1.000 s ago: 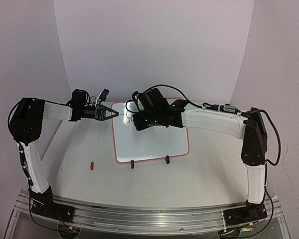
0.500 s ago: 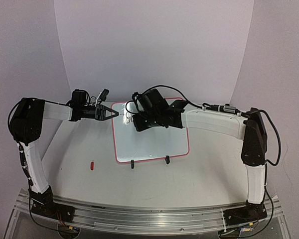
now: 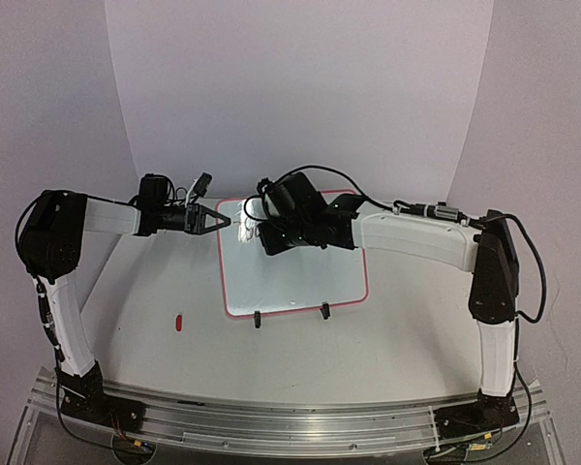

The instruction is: Write a sentence on the whiteboard

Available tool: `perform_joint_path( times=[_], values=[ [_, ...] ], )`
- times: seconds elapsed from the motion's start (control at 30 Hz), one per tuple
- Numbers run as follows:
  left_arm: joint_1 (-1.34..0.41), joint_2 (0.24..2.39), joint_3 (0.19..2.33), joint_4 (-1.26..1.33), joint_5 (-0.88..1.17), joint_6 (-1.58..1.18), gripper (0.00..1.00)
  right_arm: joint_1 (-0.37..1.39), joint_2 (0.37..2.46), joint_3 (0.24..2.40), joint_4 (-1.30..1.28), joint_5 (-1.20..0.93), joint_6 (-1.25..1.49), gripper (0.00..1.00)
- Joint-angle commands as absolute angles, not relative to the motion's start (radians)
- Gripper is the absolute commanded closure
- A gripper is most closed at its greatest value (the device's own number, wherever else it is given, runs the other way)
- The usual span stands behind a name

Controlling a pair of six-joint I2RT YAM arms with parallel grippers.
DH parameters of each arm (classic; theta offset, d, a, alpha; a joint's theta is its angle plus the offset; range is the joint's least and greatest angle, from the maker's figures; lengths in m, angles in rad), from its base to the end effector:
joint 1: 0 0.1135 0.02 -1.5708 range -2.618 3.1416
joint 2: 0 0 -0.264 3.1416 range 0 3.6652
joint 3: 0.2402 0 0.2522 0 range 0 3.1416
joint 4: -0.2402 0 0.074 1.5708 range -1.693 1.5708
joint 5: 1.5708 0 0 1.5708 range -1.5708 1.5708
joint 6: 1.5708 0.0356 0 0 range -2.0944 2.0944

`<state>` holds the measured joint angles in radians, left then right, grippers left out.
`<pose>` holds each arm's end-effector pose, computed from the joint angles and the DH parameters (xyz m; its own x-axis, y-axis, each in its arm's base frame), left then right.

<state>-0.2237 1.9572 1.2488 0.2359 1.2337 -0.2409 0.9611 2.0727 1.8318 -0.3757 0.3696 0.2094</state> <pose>0.4030 -0.1261 0.2052 -0.6439 0.0656 -0.7623 0.7611 0.1562 -0.6295 0.2892 0.3916 0.2828 -0.4477 -0.3025 -0.8415 -0.5138 0.8572 -0.0347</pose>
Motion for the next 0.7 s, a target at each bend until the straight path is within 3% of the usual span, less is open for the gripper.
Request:
perform_joint_path(
  times=[0.0,0.67],
  values=[
    [-0.239,1.941,1.239,0.244,1.175,-0.161,1.00,0.947,2.090,1.885,-0.394,0.441,0.191,1.00],
    [-0.239,1.944,1.241,0.242,1.175,-0.160,1.00,0.934,2.118,1.934,-0.370,0.446,0.175,1.00]
  ],
)
